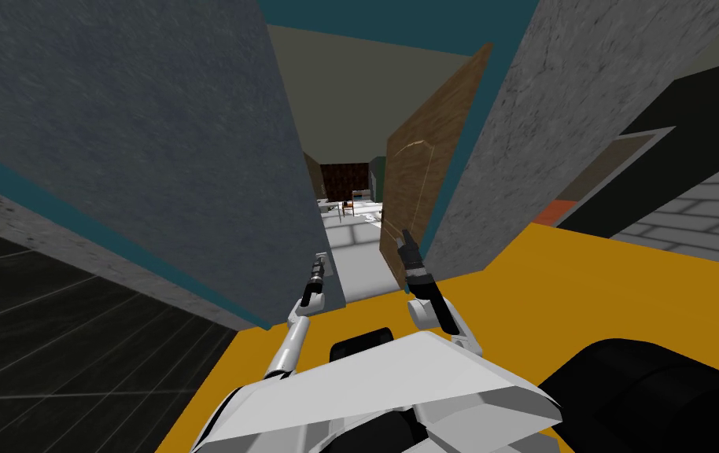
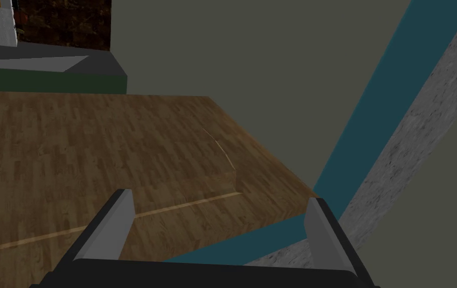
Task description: Push the door open
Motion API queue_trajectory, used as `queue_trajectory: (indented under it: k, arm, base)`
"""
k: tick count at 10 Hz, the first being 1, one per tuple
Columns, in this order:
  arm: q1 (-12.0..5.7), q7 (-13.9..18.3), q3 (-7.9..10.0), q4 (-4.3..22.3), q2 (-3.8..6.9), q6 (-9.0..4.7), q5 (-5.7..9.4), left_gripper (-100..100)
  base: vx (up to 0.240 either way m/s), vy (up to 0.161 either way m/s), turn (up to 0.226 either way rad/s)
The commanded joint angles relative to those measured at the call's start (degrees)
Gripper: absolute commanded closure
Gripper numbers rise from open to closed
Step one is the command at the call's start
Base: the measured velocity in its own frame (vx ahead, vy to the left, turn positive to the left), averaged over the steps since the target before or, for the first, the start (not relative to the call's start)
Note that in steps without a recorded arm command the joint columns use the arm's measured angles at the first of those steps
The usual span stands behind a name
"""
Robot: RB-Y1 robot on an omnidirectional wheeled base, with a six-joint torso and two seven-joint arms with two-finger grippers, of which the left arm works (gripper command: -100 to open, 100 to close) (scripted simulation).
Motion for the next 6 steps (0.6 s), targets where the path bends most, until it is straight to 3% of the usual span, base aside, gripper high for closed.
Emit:
queue_trajectory:
  k: [1,3,6]
  arm:
    - [0.32,0.0,-0.09,0.1,-0.14,0.01,-0.01,100]
    - [0.32,0.0,-0.09,0.1,-0.14,0.01,-0.01,100]
    - [0.02,-0.3,1.09,0.1,0.76,0.09,0.27,100]
  base:
    - [0.000,0.000,0.000]
    - [0.000,0.000,0.000]
    - [0.136,-0.044,0.025]
